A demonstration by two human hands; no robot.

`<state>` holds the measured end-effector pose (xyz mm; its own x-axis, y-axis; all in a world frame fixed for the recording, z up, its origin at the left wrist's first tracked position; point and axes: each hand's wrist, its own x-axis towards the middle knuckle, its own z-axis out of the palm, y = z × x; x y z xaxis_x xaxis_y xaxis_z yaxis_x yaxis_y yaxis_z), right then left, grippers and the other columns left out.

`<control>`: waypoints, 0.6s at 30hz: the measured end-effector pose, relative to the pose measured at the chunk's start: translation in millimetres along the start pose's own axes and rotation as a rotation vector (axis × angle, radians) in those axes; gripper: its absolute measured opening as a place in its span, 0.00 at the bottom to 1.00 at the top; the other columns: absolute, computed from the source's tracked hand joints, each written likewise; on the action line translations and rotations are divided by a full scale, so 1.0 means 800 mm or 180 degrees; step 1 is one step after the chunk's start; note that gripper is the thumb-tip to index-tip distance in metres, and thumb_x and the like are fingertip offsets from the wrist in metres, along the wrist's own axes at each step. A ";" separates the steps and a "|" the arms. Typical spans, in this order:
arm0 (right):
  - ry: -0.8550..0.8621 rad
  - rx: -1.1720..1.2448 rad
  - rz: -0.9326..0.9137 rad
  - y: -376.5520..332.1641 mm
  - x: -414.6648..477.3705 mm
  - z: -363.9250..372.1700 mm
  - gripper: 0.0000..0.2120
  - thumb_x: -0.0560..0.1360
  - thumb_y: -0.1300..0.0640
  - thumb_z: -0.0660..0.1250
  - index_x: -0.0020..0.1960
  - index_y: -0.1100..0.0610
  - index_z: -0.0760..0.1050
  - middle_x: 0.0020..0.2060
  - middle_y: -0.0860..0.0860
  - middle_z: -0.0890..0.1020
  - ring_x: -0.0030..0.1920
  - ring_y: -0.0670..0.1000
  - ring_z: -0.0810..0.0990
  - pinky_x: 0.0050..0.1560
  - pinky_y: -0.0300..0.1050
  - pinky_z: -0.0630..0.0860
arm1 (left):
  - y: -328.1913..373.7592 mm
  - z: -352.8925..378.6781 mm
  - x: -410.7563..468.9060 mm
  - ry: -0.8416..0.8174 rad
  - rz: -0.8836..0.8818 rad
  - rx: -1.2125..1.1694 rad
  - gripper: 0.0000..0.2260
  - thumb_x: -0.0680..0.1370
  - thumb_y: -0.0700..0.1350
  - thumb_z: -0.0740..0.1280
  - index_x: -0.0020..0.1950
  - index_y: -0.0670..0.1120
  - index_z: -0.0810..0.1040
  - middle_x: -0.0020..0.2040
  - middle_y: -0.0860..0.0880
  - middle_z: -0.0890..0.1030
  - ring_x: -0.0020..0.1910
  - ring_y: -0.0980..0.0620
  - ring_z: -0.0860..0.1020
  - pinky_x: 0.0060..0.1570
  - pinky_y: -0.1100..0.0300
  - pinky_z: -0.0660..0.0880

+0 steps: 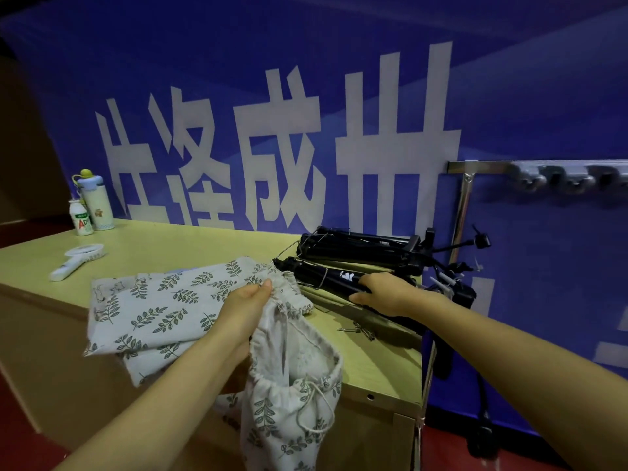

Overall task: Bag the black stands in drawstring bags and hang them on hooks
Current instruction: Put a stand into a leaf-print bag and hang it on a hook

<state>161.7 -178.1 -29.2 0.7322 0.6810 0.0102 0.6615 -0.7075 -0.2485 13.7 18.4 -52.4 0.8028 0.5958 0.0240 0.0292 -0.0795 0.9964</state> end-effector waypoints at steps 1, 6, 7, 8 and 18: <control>0.0022 0.0013 -0.0030 -0.001 -0.004 -0.003 0.21 0.79 0.46 0.58 0.64 0.60 0.71 0.53 0.56 0.79 0.51 0.54 0.77 0.49 0.44 0.74 | 0.001 -0.001 0.000 0.0020 -0.0009 0.0034 0.19 0.68 0.62 0.66 0.44 0.47 0.76 0.45 0.46 0.76 0.44 0.47 0.73 0.50 0.55 0.68; 0.0166 0.0061 -0.0311 -0.005 -0.030 -0.023 0.20 0.79 0.47 0.59 0.64 0.59 0.71 0.57 0.57 0.79 0.55 0.56 0.77 0.57 0.50 0.75 | 0.011 -0.005 -0.006 0.0214 -0.0055 0.0064 0.18 0.77 0.54 0.64 0.53 0.39 0.80 0.55 0.37 0.81 0.59 0.36 0.78 0.63 0.40 0.72; 0.0211 0.0082 -0.0378 -0.005 -0.036 -0.028 0.19 0.79 0.47 0.60 0.63 0.59 0.72 0.54 0.57 0.79 0.53 0.56 0.78 0.53 0.49 0.75 | 0.015 -0.006 -0.010 0.0239 -0.0073 0.0057 0.18 0.78 0.53 0.63 0.56 0.39 0.79 0.58 0.37 0.81 0.60 0.36 0.77 0.64 0.41 0.71; 0.0250 0.0094 -0.0439 -0.005 -0.042 -0.034 0.18 0.79 0.47 0.60 0.62 0.58 0.73 0.52 0.56 0.79 0.50 0.55 0.78 0.51 0.49 0.75 | 0.019 -0.007 -0.012 0.0263 -0.0074 0.0031 0.19 0.78 0.53 0.63 0.58 0.40 0.78 0.60 0.37 0.80 0.61 0.38 0.77 0.64 0.41 0.71; 0.0693 -0.0862 -0.1238 -0.045 -0.140 -0.096 0.24 0.78 0.45 0.58 0.72 0.51 0.63 0.59 0.51 0.74 0.56 0.49 0.74 0.54 0.41 0.74 | 0.058 -0.040 -0.047 0.0992 0.0115 0.0159 0.15 0.81 0.48 0.58 0.35 0.46 0.70 0.35 0.47 0.71 0.35 0.48 0.70 0.35 0.60 0.65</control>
<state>68.3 -243.6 53.1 0.4216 0.8687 0.2602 0.8885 -0.4531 0.0730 -34.4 18.0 -4.6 0.5830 0.8074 0.0908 0.0394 -0.1397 0.9894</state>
